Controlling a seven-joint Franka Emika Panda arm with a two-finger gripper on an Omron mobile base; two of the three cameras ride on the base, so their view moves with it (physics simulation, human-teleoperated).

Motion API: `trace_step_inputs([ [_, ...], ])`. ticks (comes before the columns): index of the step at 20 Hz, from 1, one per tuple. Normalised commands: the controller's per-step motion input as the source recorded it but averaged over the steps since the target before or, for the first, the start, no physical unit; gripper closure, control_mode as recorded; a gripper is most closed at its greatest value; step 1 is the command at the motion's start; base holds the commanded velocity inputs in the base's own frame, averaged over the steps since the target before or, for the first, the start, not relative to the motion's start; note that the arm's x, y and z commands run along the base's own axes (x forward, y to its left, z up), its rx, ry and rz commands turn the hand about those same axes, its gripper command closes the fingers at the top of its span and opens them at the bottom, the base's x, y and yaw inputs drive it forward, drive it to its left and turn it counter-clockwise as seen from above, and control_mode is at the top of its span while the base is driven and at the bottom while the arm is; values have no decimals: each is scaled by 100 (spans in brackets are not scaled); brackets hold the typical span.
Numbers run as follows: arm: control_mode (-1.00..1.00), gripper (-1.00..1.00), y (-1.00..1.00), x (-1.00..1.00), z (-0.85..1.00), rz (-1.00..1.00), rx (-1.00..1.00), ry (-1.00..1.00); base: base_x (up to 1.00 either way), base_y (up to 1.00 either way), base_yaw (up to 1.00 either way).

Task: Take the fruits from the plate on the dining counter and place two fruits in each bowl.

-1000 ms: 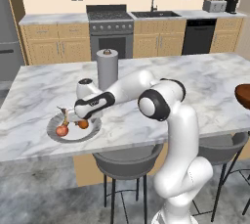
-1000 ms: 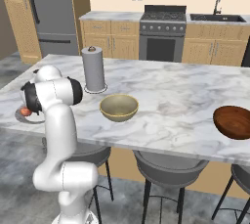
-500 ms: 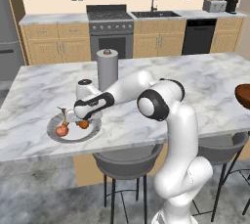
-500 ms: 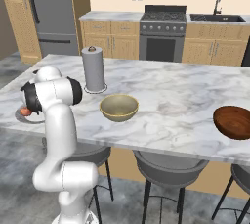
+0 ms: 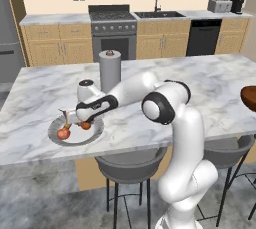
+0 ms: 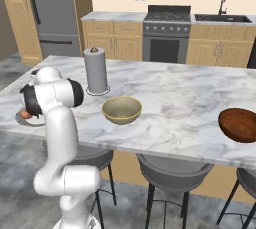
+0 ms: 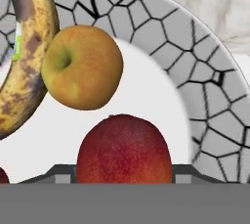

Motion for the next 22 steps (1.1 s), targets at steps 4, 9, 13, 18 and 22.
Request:
trace_step_inputs([
  [4,-100,100,-36,-14,80,0,0,0,0,0,0],
  [9,-100,100,-75,-85,74,0,0,0,0,0,0],
  [13,-100,100,-100,-65,31,0,0,0,0,0,0],
  [18,-100,100,-100,-21,24,0,0,0,0,0,0],
  [22,-100,100,-100,17,55,0,2,8,0,0,0],
])
